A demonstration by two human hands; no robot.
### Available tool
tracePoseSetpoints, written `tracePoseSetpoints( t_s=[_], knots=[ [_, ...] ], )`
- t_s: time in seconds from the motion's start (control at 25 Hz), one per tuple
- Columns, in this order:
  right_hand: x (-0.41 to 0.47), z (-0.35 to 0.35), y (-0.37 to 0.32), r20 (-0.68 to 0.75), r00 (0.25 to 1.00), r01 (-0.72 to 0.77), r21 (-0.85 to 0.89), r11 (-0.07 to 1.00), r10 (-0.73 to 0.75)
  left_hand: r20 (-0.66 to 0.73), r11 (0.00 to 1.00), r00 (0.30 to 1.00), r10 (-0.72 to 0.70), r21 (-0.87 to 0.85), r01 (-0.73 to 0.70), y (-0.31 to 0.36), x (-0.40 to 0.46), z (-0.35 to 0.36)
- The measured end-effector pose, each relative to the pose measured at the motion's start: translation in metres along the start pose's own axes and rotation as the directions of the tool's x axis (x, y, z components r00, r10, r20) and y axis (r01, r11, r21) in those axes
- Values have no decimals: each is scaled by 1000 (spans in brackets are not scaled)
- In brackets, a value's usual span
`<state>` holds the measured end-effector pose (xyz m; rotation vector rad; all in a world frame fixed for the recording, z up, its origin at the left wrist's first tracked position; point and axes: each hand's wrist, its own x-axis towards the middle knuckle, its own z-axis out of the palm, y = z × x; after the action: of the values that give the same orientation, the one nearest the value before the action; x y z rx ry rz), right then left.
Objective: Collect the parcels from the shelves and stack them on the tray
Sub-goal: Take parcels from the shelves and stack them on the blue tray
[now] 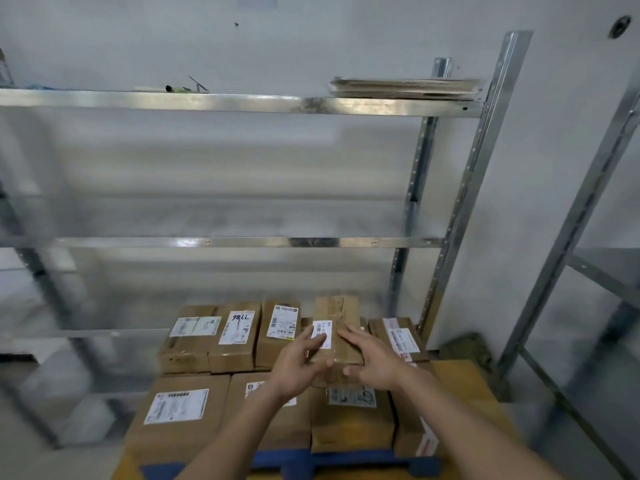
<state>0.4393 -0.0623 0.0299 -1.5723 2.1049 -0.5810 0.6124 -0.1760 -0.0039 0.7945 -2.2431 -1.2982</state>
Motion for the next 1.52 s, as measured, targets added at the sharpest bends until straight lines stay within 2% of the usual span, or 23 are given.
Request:
tracePoseSetpoints(
  t_s=[0.36, 0.56, 0.96, 1.52],
  knots=[
    [66, 59, 68, 159, 987, -41, 112, 993, 22, 28, 984, 984, -174, 37, 173, -72, 35, 29],
    [91, 81, 98, 181, 983, -41, 162, 986, 11, 20, 972, 972, -234, 39, 233, -99, 50, 42],
    [126, 94, 106, 181, 982, 12, 203, 979, -50, -47, 945, 988, -144, 289, 152, -122, 67, 42],
    [158, 90, 109, 173, 981, 42, 237, 971, -85, -59, 910, 997, -54, 408, 73, -137, 92, 34]
  ],
)
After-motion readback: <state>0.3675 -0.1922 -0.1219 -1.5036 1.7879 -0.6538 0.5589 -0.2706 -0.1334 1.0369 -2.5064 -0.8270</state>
